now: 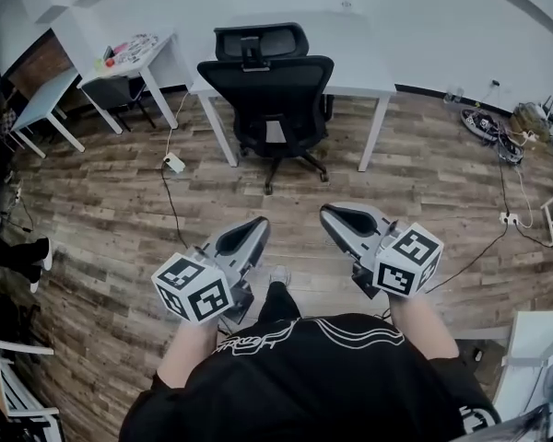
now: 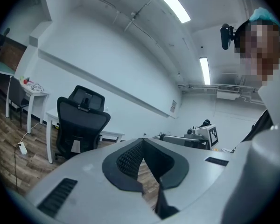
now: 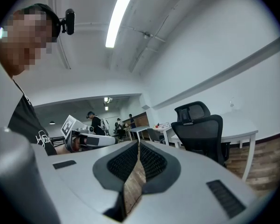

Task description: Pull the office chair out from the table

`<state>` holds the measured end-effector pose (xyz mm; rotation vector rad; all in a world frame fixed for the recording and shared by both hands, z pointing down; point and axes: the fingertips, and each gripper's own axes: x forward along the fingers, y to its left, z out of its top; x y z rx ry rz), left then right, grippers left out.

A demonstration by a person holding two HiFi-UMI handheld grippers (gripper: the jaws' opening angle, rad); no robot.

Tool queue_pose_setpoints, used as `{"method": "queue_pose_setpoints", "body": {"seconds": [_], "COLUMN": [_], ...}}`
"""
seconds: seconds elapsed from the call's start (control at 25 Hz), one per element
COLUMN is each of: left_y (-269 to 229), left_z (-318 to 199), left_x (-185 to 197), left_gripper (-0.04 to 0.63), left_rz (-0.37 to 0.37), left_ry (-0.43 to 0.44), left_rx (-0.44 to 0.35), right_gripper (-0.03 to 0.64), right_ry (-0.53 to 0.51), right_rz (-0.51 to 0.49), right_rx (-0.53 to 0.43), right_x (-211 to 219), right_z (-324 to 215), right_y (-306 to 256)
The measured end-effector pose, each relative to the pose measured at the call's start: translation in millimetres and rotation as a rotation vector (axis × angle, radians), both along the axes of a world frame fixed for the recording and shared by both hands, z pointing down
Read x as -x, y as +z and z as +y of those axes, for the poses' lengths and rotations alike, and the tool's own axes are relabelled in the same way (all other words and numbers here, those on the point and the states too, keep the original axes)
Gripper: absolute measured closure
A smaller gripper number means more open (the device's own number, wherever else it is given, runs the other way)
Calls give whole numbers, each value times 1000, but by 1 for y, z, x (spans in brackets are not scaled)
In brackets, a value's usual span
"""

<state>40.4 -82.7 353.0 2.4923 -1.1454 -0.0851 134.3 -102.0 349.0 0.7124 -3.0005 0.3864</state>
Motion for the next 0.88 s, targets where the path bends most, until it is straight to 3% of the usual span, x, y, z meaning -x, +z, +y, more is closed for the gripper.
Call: {"method": "queue_pose_setpoints", "body": {"seconds": [0.56,0.72,0.88], "left_y": [23,37,44], "left_z": [-279,-335,-371], "left_x": [87,113,132], "left_gripper": [588,588,588], "left_rz": [10,-15,-50], "left_ry": [92,86,100], "left_rx": [108,131,105], "right_gripper": [575,575,575], "right_ry": [165,184,186], "right_rz": [22,28,47], "right_rx": [109,131,113], "right_x": [72,90,103], "right_z": [-262,-312,-344], "right_y": [25,36,42]}}
